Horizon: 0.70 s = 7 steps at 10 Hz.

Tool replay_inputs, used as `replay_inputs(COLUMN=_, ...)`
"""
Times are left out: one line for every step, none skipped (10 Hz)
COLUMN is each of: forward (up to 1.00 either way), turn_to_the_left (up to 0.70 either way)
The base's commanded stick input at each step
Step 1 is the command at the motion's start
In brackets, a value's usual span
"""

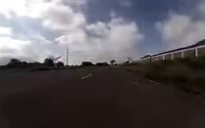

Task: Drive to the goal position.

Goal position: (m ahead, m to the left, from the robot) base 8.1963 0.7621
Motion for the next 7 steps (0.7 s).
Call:
replay_inputs(forward=1.00, turn_to_the_left=0.00)
replay_inputs(forward=1.00, turn_to_the_left=0.00)
replay_inputs(forward=1.00, turn_to_the_left=0.00)
replay_inputs(forward=1.00, turn_to_the_left=0.00)
replay_inputs(forward=1.00, turn_to_the_left=0.00)
replay_inputs(forward=1.00, turn_to_the_left=0.00)
replay_inputs(forward=1.00, turn_to_the_left=0.00)
